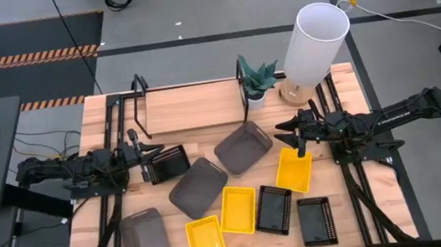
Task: Stack baskets on shelf by color
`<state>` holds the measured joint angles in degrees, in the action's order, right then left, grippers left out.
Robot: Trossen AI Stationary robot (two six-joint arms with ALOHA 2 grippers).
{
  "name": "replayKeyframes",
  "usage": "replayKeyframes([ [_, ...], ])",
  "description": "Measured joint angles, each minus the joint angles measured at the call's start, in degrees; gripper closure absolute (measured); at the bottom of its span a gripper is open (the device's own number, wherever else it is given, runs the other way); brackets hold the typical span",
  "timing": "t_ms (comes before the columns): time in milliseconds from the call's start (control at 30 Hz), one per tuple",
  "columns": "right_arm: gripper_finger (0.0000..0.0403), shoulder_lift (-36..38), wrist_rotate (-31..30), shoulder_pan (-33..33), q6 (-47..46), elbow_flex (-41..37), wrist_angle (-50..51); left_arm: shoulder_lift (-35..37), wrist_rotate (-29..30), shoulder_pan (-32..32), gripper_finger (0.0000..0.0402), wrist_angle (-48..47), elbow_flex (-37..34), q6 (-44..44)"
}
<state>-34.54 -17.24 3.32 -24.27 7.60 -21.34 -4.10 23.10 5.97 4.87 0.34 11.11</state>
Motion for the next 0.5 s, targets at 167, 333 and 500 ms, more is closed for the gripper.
replayKeyframes([
  [167,0.0182,0.0,0.0,0.0,0.0,0.0,0.0,0.0,0.0,0.0,0.0366,0.0,0.0,0.0],
  [333,0.0182,0.0,0.0,0.0,0.0,0.0,0.0,0.0,0.0,0.0,0.0363,0.0,0.0,0.0],
  [500,0.0182,0.0,0.0,0.0,0.0,0.0,0.0,0.0,0.0,0.0,0.0368,0.0,0.0,0.0],
])
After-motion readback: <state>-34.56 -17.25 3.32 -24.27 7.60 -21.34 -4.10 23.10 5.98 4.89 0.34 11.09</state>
